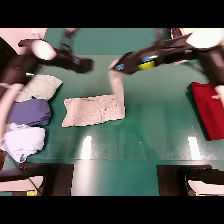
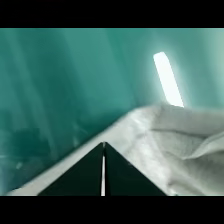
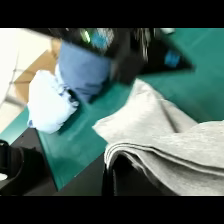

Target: Fold the shirts.

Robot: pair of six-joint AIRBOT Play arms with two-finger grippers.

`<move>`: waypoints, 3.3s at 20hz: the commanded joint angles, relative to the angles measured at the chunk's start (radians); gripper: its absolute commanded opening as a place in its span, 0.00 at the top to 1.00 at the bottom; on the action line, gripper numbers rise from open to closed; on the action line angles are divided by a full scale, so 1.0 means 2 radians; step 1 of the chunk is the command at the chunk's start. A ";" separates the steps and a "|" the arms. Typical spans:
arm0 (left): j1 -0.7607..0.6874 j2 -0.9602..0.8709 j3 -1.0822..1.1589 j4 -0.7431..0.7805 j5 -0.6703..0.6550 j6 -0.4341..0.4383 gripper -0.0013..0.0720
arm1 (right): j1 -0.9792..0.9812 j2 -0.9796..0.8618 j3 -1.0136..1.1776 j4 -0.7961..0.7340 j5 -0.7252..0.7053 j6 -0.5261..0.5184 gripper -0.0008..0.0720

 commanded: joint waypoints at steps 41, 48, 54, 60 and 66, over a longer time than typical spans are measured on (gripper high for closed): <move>0.030 0.168 -0.056 0.038 -0.024 0.000 0.95 | -0.154 -0.188 0.095 -0.199 0.064 0.093 0.97; -0.032 0.168 -0.056 0.036 0.023 -0.002 0.95 | -0.414 -0.103 0.094 -0.211 0.069 0.147 0.97; -0.033 0.168 -0.056 0.025 0.048 -0.006 0.95 | -0.539 -0.102 0.094 -0.209 0.075 0.155 0.97; -0.033 0.168 -0.056 0.025 0.048 -0.006 0.95 | -0.562 -0.087 0.094 -0.205 0.063 0.150 0.97; -0.033 0.168 -0.056 0.026 0.048 -0.004 0.95 | -0.564 -0.010 0.094 -0.205 0.066 0.137 0.97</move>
